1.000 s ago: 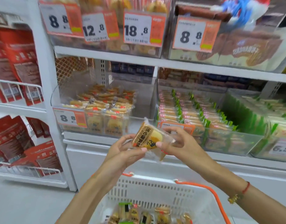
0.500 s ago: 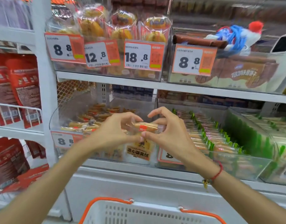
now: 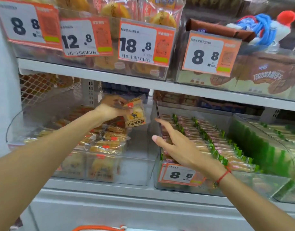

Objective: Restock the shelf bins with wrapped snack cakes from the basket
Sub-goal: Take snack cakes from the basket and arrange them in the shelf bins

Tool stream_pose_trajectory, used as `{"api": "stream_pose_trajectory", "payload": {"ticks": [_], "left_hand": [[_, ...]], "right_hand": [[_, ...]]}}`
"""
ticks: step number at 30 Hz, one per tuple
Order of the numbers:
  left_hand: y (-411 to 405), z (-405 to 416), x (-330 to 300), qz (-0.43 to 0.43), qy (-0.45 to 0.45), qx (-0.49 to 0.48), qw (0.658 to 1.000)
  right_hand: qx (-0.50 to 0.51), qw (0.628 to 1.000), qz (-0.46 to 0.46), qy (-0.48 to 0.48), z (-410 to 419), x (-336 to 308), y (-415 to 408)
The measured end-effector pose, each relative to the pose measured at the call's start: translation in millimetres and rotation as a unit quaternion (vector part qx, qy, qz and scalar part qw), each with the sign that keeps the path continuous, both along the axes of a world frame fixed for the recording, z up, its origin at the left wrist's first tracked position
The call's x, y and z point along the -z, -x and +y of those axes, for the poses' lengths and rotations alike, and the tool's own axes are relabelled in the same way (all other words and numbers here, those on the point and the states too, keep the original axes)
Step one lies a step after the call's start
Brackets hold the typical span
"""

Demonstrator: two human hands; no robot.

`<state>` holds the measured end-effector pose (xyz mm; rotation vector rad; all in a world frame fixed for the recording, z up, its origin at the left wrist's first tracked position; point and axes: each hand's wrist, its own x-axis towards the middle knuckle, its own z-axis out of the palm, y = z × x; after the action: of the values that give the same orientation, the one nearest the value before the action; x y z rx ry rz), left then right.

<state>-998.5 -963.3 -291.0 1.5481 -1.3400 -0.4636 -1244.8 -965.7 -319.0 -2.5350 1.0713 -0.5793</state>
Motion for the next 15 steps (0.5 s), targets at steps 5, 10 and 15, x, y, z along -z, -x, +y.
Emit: {"api": "stream_pose_trajectory", "payload": {"ticks": [5, 10, 15], "left_hand": [[0.1, -48.6, 8.5, -0.118, -0.025, 0.012, 0.993], [0.8, -80.0, 29.2, -0.213, -0.023, 0.025, 0.976], [-3.2, -98.3, 53.4, -0.323, -0.009, -0.021, 0.946]], "right_hand": [[0.012, 0.999, 0.012, 0.034, 3.2, 3.3, -0.9], [0.022, 0.998, 0.019, 0.053, 2.5, 5.2, -2.0], [0.031, 0.998, 0.01, 0.054, 1.2, 6.1, -2.9]]}}
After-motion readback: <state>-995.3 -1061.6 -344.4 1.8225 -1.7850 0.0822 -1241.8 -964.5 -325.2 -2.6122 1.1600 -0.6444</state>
